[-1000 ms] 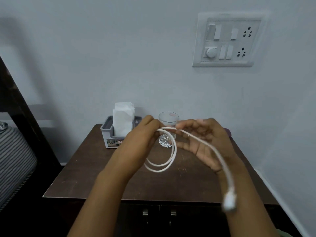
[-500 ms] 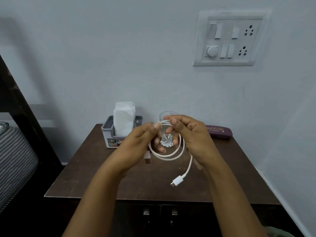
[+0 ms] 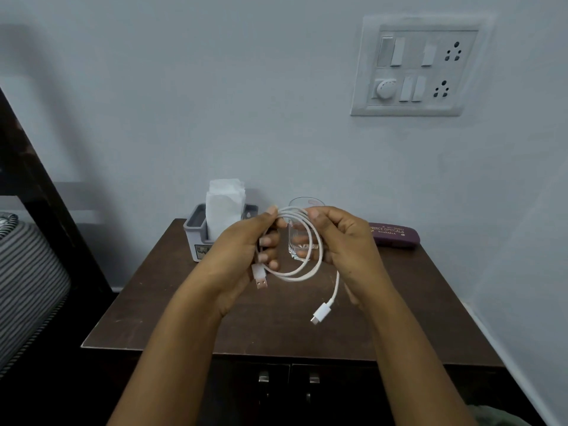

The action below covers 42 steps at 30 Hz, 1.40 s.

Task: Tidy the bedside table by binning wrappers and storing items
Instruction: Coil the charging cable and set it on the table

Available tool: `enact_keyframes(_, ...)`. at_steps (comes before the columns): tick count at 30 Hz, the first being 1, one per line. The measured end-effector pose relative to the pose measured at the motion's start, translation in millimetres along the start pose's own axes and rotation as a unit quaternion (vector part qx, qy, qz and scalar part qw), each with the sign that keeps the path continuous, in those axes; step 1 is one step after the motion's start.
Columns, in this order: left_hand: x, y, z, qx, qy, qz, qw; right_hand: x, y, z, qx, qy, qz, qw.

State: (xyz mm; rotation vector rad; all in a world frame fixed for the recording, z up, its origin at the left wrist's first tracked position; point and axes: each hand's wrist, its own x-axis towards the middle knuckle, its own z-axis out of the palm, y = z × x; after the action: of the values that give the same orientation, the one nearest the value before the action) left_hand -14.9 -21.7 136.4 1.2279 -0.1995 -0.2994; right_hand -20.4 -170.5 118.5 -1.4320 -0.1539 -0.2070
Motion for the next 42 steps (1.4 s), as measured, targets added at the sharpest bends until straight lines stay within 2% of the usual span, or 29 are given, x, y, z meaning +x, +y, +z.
enact_keyframes(6,0.2,-4.0,1.1,0.025,-0.007,0.004,1.0,2.5,2.3,3.2,-0.05,0.042,-0.054,0.996)
enact_keyframes(11,0.3,-9.0,8.0,0.014,0.003,0.007,1.0,2.4,2.9,4.4,-0.026,0.08,-0.035,0.996)
enact_keyframes(16,4.5,-7.5,7.1,-0.071,0.035,0.028,0.996,2.1,0.6,0.3,-0.029,-0.029,0.017,0.999)
enact_keyframes(23,2.0,-4.8,3.7,-0.164,-0.069,0.031,0.984,5.3,-0.9,2.7,0.187,-0.039,0.052,0.98)
enact_keyframes(27,3.1,-2.8,-5.9,-0.137,-0.06,0.017,0.989,7.3,-7.0,-1.7,0.303,-0.063,0.1,0.946)
enact_keyframes(32,2.2,-4.6,-0.3,-0.021,0.003,0.04,0.999,5.4,-5.6,3.8,0.271,-0.032,0.092,0.958)
enact_keyframes(34,1.9,-3.7,3.2,-0.034,0.002,0.043,0.998,3.7,-7.9,5.9,0.227,-0.024,0.06,0.972)
enact_keyframes(36,2.6,-1.8,3.9,-0.059,-0.002,0.036,0.998,1.6,-7.1,8.4,0.121,-0.007,0.006,0.993)
enact_keyframes(38,3.1,-2.1,4.4,-0.081,-0.009,0.031,0.996,0.0,-4.7,11.5,0.019,0.03,-0.036,0.999)
enact_keyframes(40,2.7,-3.9,5.6,-0.088,-0.012,0.035,0.995,0.3,-2.3,13.7,-0.002,0.066,-0.043,0.997)
enact_keyframes(42,1.7,-5.0,5.7,-0.084,-0.021,0.043,0.995,0.8,-4.0,14.2,0.043,0.083,-0.028,0.995)
